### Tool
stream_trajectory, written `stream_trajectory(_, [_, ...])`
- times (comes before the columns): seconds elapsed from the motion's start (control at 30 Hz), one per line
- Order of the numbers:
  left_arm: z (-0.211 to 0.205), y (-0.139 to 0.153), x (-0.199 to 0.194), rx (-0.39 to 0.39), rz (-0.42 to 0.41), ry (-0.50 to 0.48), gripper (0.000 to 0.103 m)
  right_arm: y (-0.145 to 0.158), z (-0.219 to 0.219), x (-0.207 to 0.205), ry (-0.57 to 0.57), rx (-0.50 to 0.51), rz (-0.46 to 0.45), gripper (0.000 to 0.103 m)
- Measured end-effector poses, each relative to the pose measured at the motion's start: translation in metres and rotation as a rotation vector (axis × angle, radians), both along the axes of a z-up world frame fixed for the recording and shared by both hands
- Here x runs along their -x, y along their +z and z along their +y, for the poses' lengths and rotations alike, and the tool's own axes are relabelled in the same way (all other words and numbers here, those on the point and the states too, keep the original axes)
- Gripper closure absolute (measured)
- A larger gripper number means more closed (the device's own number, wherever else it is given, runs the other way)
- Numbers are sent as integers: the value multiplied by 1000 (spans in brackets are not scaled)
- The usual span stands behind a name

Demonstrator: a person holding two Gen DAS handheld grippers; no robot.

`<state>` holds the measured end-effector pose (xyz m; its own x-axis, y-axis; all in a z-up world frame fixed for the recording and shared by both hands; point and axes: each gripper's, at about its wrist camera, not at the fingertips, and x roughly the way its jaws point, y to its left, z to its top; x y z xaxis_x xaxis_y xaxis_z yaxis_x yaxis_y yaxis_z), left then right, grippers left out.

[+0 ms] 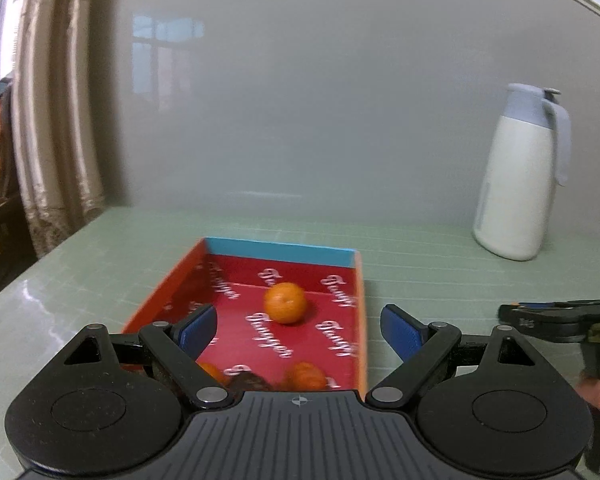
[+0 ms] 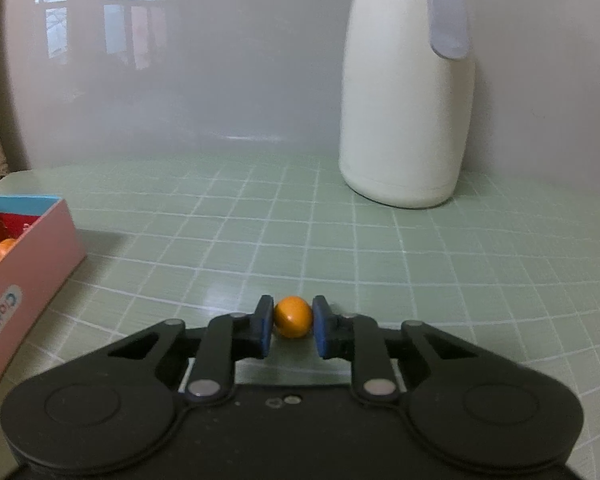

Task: Organize fruits
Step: 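Carry the small orange with the right gripper over the red box, then open the right gripper to drop the small orange into the box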

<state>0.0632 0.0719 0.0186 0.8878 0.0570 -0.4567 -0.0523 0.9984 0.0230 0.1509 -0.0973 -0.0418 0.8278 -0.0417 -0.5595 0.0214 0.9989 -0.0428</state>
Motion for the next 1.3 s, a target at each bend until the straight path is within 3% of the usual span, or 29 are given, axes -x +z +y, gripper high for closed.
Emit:
stream_trajectory(0.23, [32,-1,11,0,9,71,15,23,30,17,94,-34,-72,83])
stream_trajectory(0.57, [85,-3,34,5,17,196,15,51,97,37,316,-100,-139,83])
stream_trajectory(0.73, [107,-6,46,19,24,241,15,49,147,36,435,-72,-113,83])
stream_trajectory(0.93, [124,-9,55,35,32,275,15,35,192,25,494,-30,-40,83])
stream_trajectory(1.2, [136,-13,60,61,38,291,15,24,209,25,496,31,32,83])
stream_trajectory(1.3, [137,-14,62,70,41,293,15,19,214,25,491,53,55,77])
